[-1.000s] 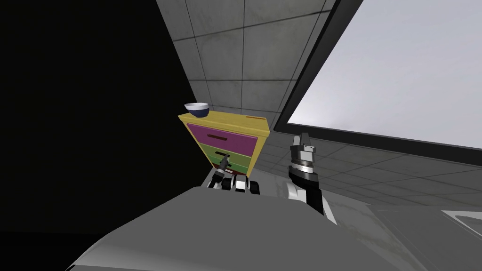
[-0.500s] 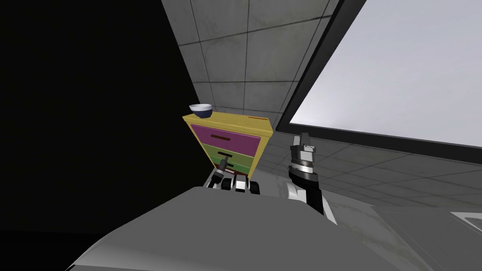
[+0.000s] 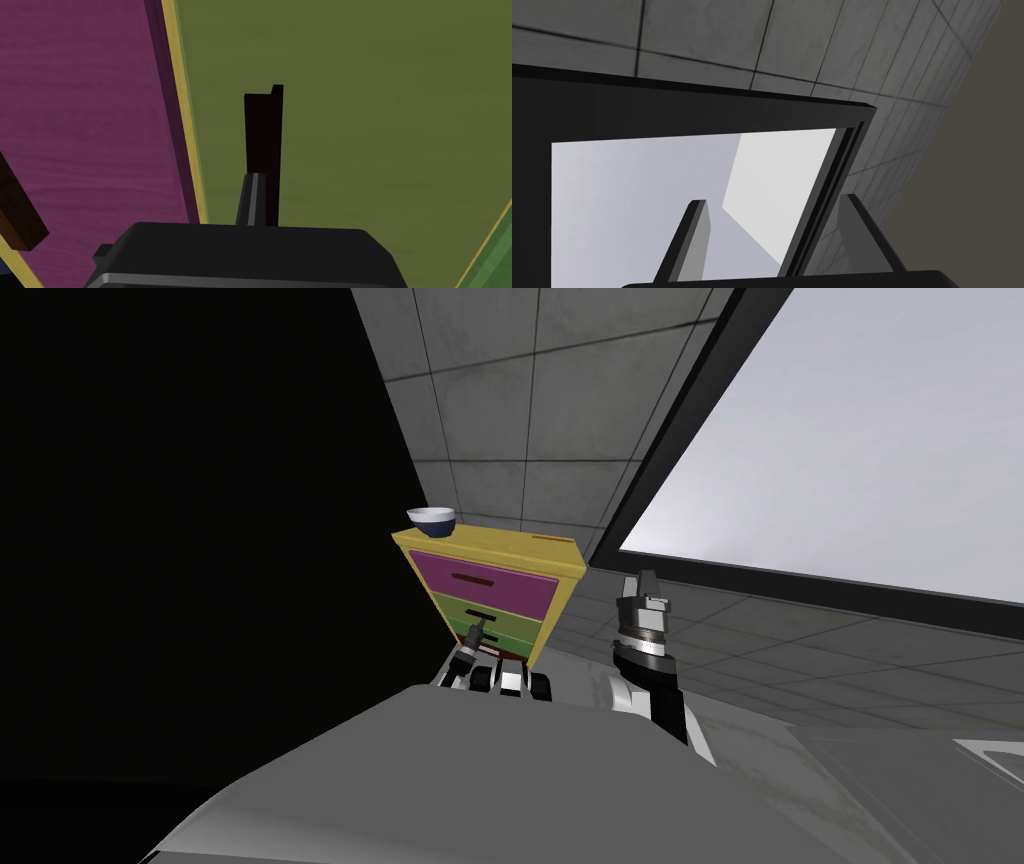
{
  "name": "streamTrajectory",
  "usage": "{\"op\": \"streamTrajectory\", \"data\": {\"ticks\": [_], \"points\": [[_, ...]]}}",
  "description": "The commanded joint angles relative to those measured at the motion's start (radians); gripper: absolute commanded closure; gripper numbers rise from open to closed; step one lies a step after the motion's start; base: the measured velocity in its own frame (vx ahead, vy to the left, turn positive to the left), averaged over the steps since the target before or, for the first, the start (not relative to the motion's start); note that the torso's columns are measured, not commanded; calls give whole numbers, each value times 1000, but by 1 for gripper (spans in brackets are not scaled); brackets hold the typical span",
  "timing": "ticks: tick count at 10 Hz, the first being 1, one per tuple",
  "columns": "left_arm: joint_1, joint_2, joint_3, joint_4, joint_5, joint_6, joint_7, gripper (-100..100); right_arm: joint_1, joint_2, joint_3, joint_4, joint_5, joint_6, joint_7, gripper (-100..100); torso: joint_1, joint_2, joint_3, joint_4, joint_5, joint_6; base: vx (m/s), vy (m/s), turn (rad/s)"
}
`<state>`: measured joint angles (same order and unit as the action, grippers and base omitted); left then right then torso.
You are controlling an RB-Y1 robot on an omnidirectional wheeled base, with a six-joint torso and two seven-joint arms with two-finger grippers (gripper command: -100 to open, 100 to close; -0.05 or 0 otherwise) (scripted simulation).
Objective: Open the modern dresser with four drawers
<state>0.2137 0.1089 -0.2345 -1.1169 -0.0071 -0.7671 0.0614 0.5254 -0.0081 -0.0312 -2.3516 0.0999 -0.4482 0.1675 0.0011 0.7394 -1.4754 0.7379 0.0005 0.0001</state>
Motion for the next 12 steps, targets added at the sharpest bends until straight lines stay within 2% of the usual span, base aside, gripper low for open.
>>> {"op": "streamTrajectory", "data": {"ticks": [1, 4, 5, 8, 9, 11, 12], "points": [[11, 6, -6, -20, -1, 9, 5, 100, 0, 0, 0, 0, 0, 0, 0, 0, 2, 5, 3, 2, 0, 0, -169, 63, 16], [16, 10, -9, -31, -1, 13, 8, 100, 0, 0, 0, 0, 0, 0, 0, 0, -2, -2, -1, 0, -1, 0, -137, 28, 16], [9, 5, -5, -16, 0, 13, 7, -100, 0, 0, 0, 0, 0, 0, 0, 0, -3, -7, -4, -1, -1, 0, 81, -2, -40], [-1, 1, 0, 6, 2, 11, 6, -100, 1, 0, 0, 0, 0, 0, 0, 0, -3, -8, -5, -2, -1, 0, 164, -22, -23], [2, 1, -1, 1, 2, 11, 6, -100, 1, 0, 0, 0, 0, 0, 0, 0, -1, -3, -2, 0, -1, 0, 84, 2, -4], [-22, 1, 5, -21, 4, 55, 8, -100, 0, 0, 0, 0, 0, 0, 0, 0, -1, 5, 4, 2, 0, 0, 60, -13, -6], [-16, 1, 4, -19, 3, 45, 7, -100, 0, 0, 0, 0, 0, 0, 0, 0, -2, 2, 2, 1, -1, 0, 25, -8, -2]]}}
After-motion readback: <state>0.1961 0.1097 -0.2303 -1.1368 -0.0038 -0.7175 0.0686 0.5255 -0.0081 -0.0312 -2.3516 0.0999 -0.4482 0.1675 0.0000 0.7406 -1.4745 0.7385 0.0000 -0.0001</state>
